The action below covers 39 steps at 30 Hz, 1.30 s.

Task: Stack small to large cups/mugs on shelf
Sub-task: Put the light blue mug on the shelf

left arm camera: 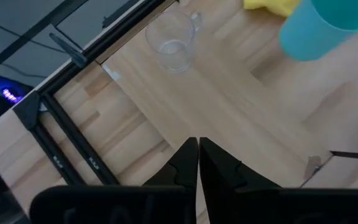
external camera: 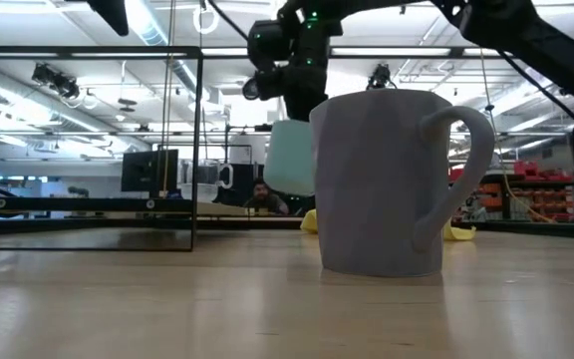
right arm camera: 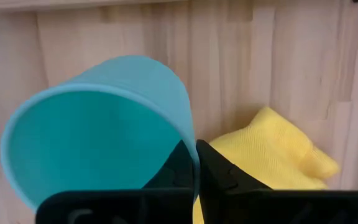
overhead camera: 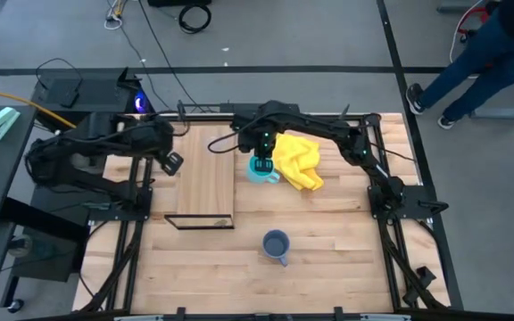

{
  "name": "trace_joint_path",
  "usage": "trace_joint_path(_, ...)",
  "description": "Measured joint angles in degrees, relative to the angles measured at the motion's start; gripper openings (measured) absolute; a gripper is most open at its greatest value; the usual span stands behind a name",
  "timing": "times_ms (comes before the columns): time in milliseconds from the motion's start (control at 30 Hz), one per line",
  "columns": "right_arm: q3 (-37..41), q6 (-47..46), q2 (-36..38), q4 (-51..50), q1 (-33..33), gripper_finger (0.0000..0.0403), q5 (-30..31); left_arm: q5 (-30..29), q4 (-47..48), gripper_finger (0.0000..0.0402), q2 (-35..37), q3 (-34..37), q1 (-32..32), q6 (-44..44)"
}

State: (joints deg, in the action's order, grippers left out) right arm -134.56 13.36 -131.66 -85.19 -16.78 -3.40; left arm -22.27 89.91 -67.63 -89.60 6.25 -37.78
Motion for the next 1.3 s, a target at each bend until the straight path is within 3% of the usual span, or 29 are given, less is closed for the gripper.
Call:
trace_joint_path(300,0.04,0.2,-3.04,0.31,1.61,0.0004,0.42,0.01,-0.14,0.0019,-3.51,0.04,1.43,1.01)
trace_joint_path(833,0.09,0.19,-6.68,0.5,3.8,0.0005,1.87,0.01,-0.06,0.003,-3.65,0.02,1.41,1.21)
trace_joint_path(1300,0.09,0.18,-6.88,0.93,3.82,0.0051,1.86,0.03,-0.05,0.0043,-3.63,0.02,1.41,1.62)
